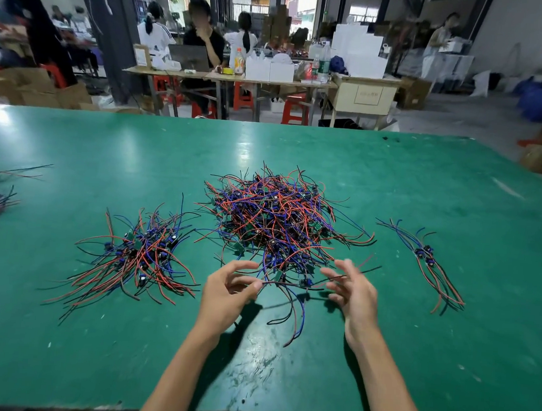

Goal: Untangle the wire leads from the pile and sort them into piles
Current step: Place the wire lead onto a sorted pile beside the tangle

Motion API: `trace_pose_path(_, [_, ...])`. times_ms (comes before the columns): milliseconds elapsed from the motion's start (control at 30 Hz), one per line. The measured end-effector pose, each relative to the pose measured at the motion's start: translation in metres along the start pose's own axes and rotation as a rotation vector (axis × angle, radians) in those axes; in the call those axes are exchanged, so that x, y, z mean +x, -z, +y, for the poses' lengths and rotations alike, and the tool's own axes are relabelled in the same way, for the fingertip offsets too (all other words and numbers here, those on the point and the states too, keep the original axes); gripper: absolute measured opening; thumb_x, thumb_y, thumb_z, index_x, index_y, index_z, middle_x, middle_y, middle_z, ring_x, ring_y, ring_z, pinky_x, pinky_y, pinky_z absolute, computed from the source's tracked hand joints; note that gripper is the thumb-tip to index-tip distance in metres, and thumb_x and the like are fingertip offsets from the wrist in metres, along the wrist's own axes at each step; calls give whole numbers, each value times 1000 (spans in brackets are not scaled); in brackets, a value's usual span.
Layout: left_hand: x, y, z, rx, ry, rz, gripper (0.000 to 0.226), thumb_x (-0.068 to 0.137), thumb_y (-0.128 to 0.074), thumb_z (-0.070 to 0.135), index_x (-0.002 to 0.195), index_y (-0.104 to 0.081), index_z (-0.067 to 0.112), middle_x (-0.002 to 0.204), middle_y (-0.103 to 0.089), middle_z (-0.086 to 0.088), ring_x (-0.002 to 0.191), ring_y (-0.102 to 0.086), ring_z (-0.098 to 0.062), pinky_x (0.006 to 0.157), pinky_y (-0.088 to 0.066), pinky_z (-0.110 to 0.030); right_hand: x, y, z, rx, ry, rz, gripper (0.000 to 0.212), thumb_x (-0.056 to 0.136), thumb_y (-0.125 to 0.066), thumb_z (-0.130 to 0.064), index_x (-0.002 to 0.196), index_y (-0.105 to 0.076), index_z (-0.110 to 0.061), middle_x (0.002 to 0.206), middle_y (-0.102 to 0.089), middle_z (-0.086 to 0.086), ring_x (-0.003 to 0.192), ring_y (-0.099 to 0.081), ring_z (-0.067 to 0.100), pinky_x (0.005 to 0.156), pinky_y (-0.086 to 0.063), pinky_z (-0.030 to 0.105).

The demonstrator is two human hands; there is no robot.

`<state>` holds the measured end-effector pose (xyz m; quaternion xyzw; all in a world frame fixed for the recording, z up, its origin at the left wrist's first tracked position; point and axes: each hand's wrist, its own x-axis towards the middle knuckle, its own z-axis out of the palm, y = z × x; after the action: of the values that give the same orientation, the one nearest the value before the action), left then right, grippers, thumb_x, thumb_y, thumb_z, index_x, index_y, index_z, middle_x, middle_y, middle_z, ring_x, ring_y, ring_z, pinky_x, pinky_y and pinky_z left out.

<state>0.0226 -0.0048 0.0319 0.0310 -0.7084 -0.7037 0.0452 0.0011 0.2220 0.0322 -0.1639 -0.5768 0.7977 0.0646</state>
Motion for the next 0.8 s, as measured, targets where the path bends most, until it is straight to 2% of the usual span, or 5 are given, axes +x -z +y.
trace_pose_path(100, [-4,-8,-6,15,-1,22,25,86,-78,6,105,-72,20,86,-78,-8,69,-70,-14,63,-54,-19,-6,0,8,-250,45,-100,12,95,-66,-6,103,-71,-14,91,-79,3,67,-64,7,61,-51,18])
trace_pose_path(200, [-6,-9,-10,89,-41,31,22,86,-79,9,103,-73,22,86,-78,-5,78,-73,-17,70,-57,-26,-6,5,7,-136,64,-63,12,96,-63,1,104,-68,-7,86,-79,6,66,-66,9,61,-56,18])
trace_pose_path(367, [-7,-4,-16,210,-119,95,21,86,-79,13,98,-72,29,83,-75,3,78,-68,-12,72,-52,-25,-5,5,9,70,83,38,9,96,-65,-5,104,-67,-7,90,-79,12,79,-74,14,75,-61,23])
trace_pose_path(567, [-7,1,-21,215,-165,154,21,87,-78,15,94,-72,34,87,-74,11,77,-67,-7,69,-54,-20,-6,10,8,201,77,35,10,94,-67,-7,104,-66,-7,88,-78,11,73,-75,18,64,-61,22])
trace_pose_path(800, [-10,1,-24,96,-167,166,16,87,-79,20,96,-73,32,81,-75,-1,74,-70,-19,71,-58,-32,-5,12,6,293,63,93,29,73,-78,-28,90,-62,-12,70,-72,1,58,-66,7,59,-53,14])
